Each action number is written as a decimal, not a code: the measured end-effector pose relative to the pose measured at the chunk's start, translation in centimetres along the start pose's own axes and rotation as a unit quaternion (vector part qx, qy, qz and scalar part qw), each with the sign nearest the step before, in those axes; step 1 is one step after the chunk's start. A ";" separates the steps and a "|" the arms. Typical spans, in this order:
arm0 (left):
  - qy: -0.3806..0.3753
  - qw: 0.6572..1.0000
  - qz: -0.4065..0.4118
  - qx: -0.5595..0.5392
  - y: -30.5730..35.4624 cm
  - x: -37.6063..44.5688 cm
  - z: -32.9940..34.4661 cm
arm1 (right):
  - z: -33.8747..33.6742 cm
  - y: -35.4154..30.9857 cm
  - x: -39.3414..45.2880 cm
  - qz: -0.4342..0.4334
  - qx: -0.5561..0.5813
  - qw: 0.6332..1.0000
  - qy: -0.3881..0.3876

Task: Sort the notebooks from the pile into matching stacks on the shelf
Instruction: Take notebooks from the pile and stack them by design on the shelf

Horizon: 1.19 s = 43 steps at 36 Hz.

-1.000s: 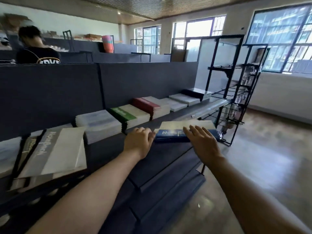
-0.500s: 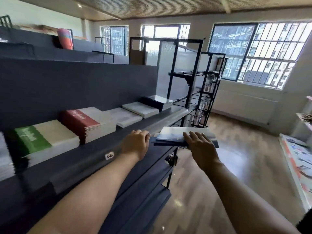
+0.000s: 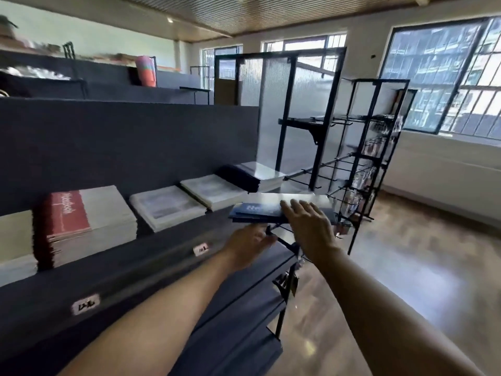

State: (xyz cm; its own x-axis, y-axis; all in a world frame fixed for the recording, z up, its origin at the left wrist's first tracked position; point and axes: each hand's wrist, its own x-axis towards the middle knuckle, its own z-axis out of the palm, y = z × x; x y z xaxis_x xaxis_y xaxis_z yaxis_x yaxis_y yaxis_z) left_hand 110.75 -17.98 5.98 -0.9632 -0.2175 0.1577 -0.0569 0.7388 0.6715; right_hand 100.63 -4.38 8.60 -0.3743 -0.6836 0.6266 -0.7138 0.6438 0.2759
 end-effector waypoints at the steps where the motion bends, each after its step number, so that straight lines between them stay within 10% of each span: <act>1: 0.005 0.995 -0.004 -0.097 1.1 0.7 0.6 | 0.6 0.7 0.6 -0.005 0.011 1.000 -0.004; 8: 0.127 0.835 -0.171 -0.507 4.4 7.5 2.7 | 4.2 4.1 4.1 -0.047 0.087 0.995 -0.020; 16: 0.294 0.734 -0.238 -0.564 2.4 11.4 1.0 | 6.8 3.7 7.2 -0.161 0.196 0.953 -0.165; 24: 0.286 0.739 -0.257 -0.553 -1.2 13.5 -1.8 | 11.4 7.4 11.7 0.065 0.305 0.922 -0.231; 33: 0.267 0.788 -0.233 -0.504 -2.6 16.8 -2.6 | 15.4 9.7 14.8 0.314 0.641 0.640 -0.284; 43: 0.356 0.776 -0.241 -0.462 -2.8 20.2 -2.0 | 19.2 12.6 17.2 0.371 0.699 0.560 -0.244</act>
State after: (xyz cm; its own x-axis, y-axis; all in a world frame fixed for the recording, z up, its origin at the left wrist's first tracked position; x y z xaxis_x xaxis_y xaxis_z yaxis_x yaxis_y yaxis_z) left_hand 91.94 -25.78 8.76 -0.4807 -0.8667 -0.1332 0.1648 -0.2385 0.9571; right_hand 73.85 -14.64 8.91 -0.7481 -0.6394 -0.1774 0.1071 0.1476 -0.9832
